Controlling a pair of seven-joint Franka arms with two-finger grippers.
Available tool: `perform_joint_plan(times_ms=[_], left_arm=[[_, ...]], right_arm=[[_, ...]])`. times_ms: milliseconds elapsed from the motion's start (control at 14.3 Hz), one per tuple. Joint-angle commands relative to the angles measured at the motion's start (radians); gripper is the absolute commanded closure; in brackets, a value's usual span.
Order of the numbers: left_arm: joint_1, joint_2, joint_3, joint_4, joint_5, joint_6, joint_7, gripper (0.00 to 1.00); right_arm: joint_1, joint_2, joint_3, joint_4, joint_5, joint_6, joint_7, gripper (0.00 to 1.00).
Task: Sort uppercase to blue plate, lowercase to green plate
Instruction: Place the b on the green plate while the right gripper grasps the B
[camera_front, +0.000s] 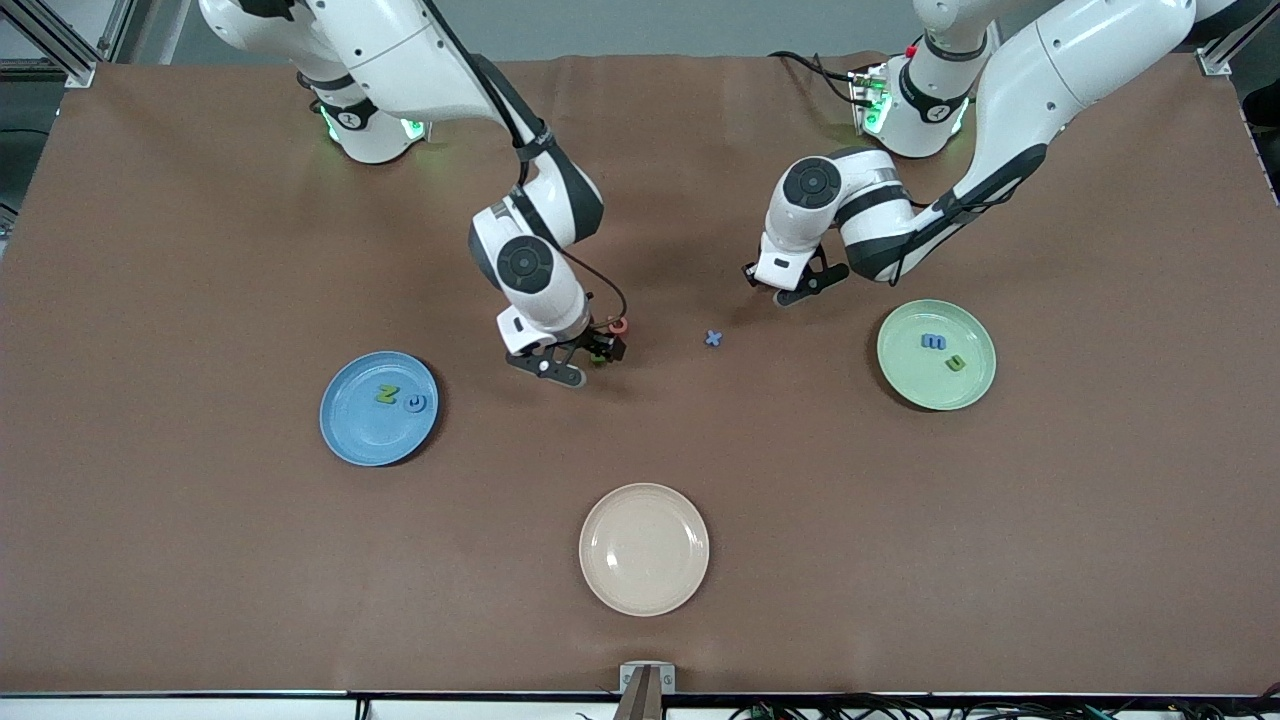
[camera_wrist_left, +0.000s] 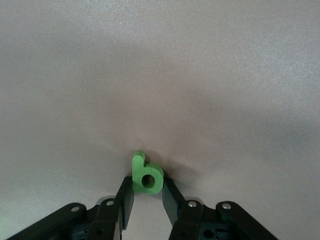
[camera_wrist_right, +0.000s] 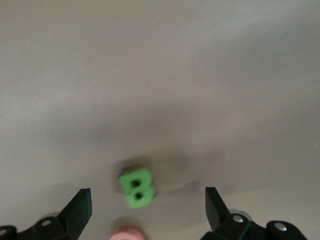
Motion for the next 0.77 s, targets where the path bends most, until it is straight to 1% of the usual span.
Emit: perform_joint_plan(times_ms=[0, 70, 209, 279, 419, 559, 698], left_arm=[[-0.016, -0.002, 0.023, -0.002, 0.014, 0.017, -0.02, 0.76], [-0.017, 0.0, 0.032, -0.001, 0.019, 0.017, -0.02, 0.76], [-0.03, -0.004, 0.042, 0.001, 0.02, 0.017, -0.02, 0.82], [-0.028, -0.005, 0.042, 0.001, 0.02, 0.017, -0.02, 0.85], [-0.02, -0.022, 0.042, 0.004, 0.019, 0.015, -0.018, 0.88], [-0.011, -0.059, 0.031, 0.012, 0.003, 0.004, -0.009, 0.9], [0.015, -0.103, -0.016, 0.025, -0.049, -0.006, -0.003, 0.92]], right_arm=[[0.037, 0.021, -0.01, 0.024, -0.056, 0.003, -0.016, 0.02], [0.039, 0.023, -0.01, 0.023, -0.073, 0.003, -0.012, 0.02], [0.045, 0.026, -0.013, 0.023, -0.076, 0.003, -0.007, 0.04], [0.045, 0.029, -0.016, 0.023, -0.077, 0.003, -0.007, 0.08], [0.042, 0.031, -0.023, 0.023, -0.097, 0.003, -0.007, 0.11], [0.043, 0.031, -0.035, 0.023, -0.102, 0.003, -0.007, 0.17], [0.039, 0.031, -0.036, 0.023, -0.102, 0.004, -0.007, 0.23]])
